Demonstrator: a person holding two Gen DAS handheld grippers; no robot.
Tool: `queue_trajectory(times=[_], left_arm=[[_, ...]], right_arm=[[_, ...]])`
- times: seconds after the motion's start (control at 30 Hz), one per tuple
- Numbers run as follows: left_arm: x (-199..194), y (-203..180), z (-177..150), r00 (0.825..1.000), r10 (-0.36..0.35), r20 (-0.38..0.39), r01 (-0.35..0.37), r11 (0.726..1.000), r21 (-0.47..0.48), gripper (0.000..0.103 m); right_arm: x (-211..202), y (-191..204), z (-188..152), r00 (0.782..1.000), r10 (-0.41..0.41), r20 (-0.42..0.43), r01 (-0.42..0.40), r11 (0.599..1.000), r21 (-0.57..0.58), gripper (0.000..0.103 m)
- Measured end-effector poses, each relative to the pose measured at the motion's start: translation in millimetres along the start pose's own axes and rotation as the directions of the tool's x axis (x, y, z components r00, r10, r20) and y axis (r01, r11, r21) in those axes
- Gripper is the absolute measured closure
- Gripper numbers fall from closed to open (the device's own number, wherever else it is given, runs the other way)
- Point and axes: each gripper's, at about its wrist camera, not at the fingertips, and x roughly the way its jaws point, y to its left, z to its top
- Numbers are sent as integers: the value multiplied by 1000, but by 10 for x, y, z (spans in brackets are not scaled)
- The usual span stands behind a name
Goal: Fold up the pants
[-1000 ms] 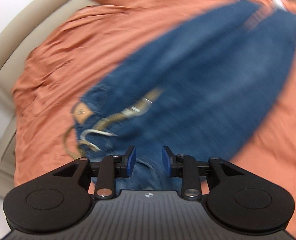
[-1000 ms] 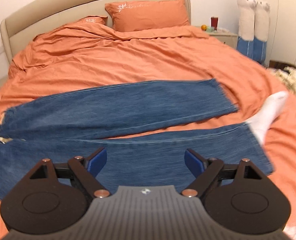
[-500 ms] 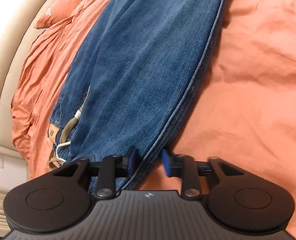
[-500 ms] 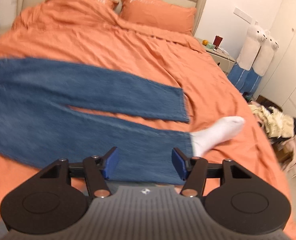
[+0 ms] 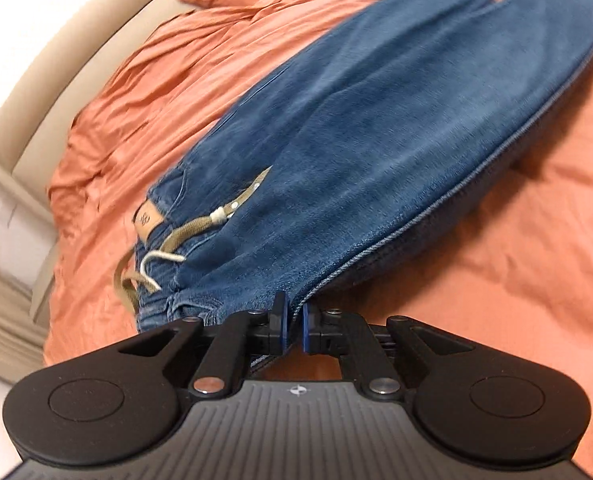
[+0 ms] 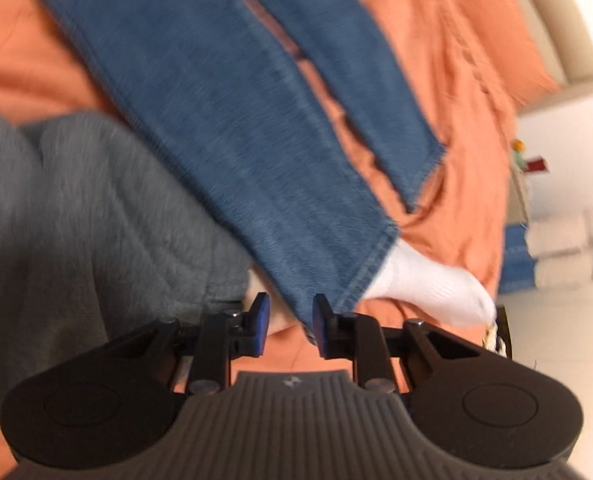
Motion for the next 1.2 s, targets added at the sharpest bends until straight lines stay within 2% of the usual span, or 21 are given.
queue_trajectory(times=[0.1, 0.17, 0.23, 0.3, 0.4, 0.57, 0.77, 0.97, 1.2], left_arm=[[-54, -22, 22, 1000, 8, -9, -8, 999, -35, 96], [-84, -50, 31, 1000, 14, -12, -15, 998, -61, 96], [-74, -33, 46, 1000, 15, -13, -16, 996, -93, 97], [-83, -23, 56, 1000, 21, -8, -22, 993, -119, 97], [-139, 6, 64, 999, 43, 15, -41, 988, -150, 97], [-309, 207, 273, 989, 121, 84, -101, 972, -210, 98], [-387, 778, 897, 974, 181, 135, -140, 953, -269, 98], [127, 1169, 1580, 978, 197, 75, -171, 950, -262, 98], [1227, 1334, 2018, 985, 168, -48, -174, 960, -220, 98]], right_arm=[[109, 53, 23, 1000, -8, -6, 8, 996, -91, 90], [141, 77, 25, 999, -33, 10, 34, 990, -136, 91], [140, 83, 40, 998, -48, 38, 53, 988, -146, 92], [145, 105, 50, 997, -55, 53, 62, 989, -137, 103], [116, 104, 61, 993, -99, 70, 106, 988, -114, 103], [-148, -175, 136, 973, -194, 124, 189, 981, 50, 103], [-323, -818, 441, 953, -277, 127, 241, 940, 240, 103], [-83, -1474, 976, 948, -302, 102, 242, 890, 386, 103], [809, -1970, 1651, 963, -267, 36, 227, 877, 423, 103]])
